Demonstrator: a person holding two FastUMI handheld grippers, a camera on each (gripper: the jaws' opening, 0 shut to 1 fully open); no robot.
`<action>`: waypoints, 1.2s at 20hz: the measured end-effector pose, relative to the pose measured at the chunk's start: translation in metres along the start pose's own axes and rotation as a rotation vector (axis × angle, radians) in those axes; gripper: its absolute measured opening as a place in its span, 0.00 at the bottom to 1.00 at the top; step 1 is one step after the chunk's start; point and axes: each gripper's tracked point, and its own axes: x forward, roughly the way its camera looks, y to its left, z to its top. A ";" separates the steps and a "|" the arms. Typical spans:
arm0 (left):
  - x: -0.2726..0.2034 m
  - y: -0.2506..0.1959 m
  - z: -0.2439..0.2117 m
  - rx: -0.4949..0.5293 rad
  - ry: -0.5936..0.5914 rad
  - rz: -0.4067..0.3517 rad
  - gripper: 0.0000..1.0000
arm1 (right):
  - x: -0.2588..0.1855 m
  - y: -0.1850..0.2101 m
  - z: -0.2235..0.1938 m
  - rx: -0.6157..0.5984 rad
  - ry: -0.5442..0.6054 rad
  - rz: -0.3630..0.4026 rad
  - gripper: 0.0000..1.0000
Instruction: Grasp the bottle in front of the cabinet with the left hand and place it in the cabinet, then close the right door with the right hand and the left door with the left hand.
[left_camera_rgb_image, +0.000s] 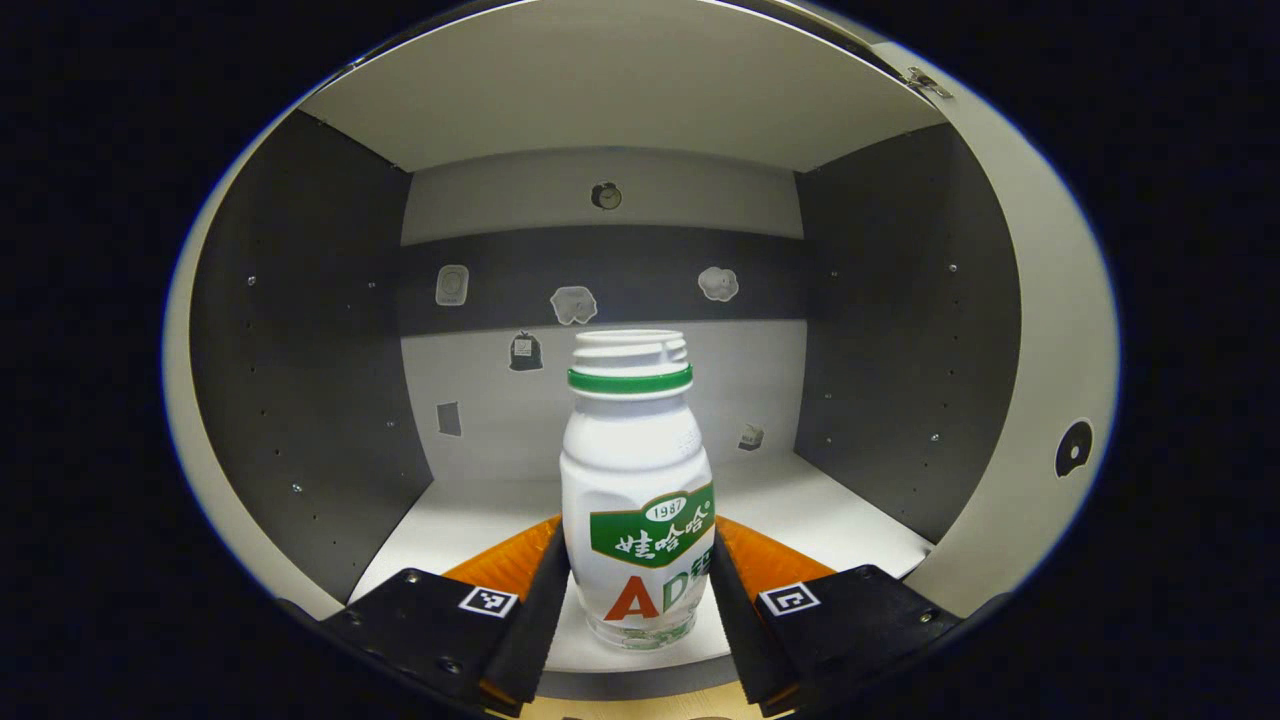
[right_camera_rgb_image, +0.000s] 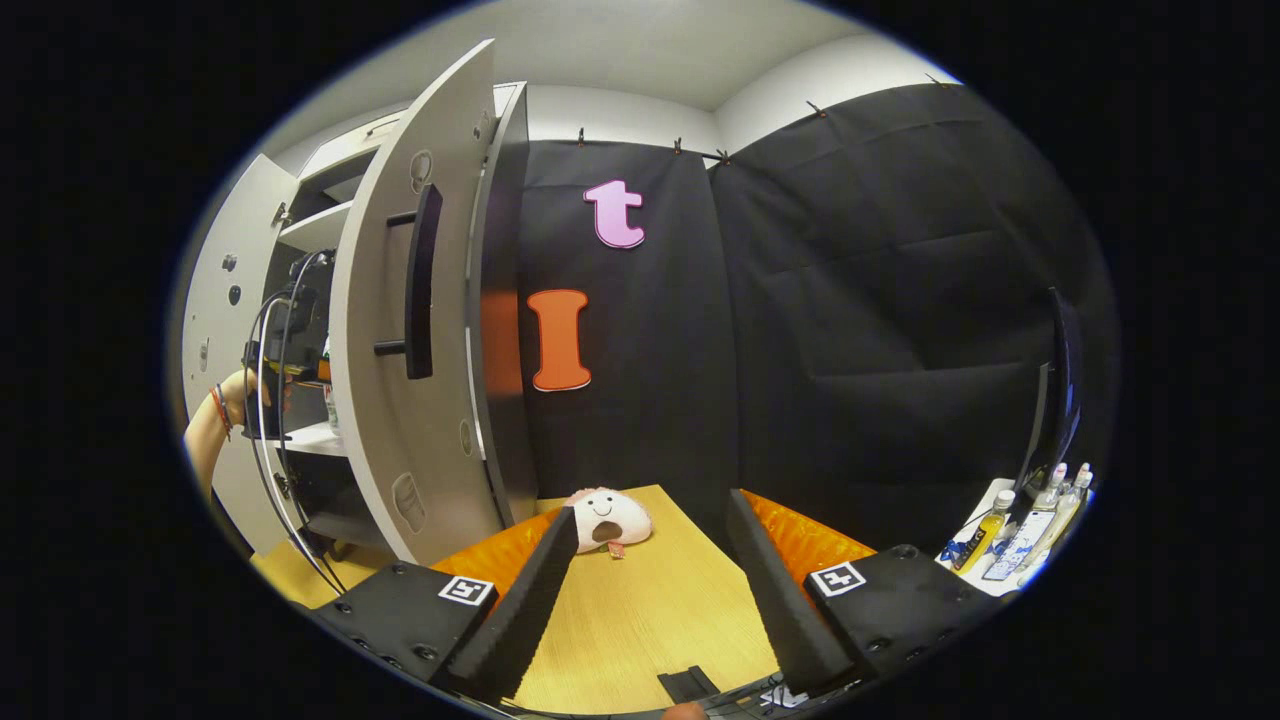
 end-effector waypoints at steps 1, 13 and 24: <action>0.001 0.000 -0.001 0.002 0.000 -0.003 0.74 | 0.001 -0.001 0.001 0.000 -0.001 -0.001 0.99; 0.004 -0.002 -0.012 -0.015 0.013 0.011 0.75 | 0.003 0.000 -0.007 0.016 0.016 0.010 0.99; 0.002 0.002 -0.014 -0.007 0.024 0.036 0.91 | 0.002 -0.001 -0.011 0.023 0.025 0.011 0.99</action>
